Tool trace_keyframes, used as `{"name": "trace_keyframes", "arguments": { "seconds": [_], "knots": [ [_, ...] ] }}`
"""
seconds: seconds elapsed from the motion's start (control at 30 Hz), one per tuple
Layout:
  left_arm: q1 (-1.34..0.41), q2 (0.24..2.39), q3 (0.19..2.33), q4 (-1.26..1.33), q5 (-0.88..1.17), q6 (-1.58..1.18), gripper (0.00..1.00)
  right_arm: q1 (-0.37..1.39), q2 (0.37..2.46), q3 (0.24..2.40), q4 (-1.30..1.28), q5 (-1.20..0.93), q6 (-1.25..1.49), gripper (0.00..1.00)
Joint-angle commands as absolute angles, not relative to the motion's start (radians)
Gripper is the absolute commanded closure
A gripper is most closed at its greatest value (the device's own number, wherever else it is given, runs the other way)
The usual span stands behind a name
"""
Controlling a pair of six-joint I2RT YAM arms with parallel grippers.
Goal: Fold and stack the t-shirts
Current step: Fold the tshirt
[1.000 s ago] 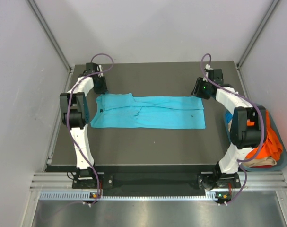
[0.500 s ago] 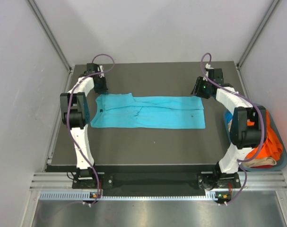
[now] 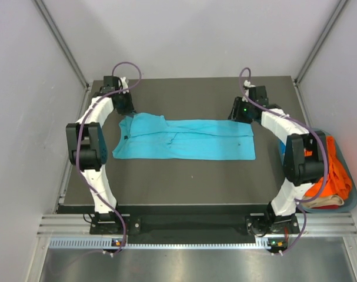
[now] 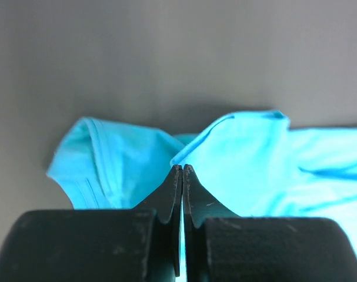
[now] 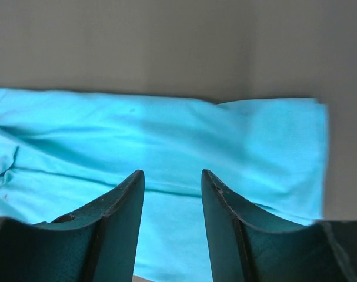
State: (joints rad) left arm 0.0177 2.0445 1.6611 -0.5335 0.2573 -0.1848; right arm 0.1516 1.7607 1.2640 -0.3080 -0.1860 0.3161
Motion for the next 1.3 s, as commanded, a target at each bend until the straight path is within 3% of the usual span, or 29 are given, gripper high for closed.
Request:
{"name": "trace_keyframes", "arguments": {
  "seconds": [0.0, 0.5, 0.93, 1.03, 1.07, 1.1, 1.27],
  "knots": [
    [0.017, 1.922, 1.591, -0.505, 0.324, -0.201, 1.0, 0.227, 1.721, 1.315, -0.287, -0.199, 0.333, 0.55],
    [0.011, 1.697, 1.33, -0.637, 0.371, -0.23, 1.0, 0.347, 1.634, 1.27, -0.278, -0.224, 0.405, 0.55],
    [-0.031, 1.578, 1.167, -0.77, 0.138, -0.232, 1.0, 0.36, 1.542, 1.169, -0.288, -0.215, 0.396, 0.55],
    [-0.041, 1.578, 1.154, -0.796, 0.071, -0.221, 0.91, 0.362, 1.546, 1.167, -0.288, -0.209, 0.396, 0.55],
    [-0.043, 1.578, 1.149, -0.799, 0.069, -0.222, 0.81, 0.365, 1.552, 1.169, -0.285, -0.209, 0.396, 0.55],
    [-0.043, 1.577, 1.143, -0.802, 0.066, -0.225, 0.77, 0.365, 1.565, 1.172, -0.281, -0.209, 0.399, 0.55],
    [-0.043, 1.556, 1.153, -0.775, 0.043, -0.279, 0.67, 0.417, 1.626, 1.201, -0.282, -0.203, 0.4, 0.54]
  ]
}}
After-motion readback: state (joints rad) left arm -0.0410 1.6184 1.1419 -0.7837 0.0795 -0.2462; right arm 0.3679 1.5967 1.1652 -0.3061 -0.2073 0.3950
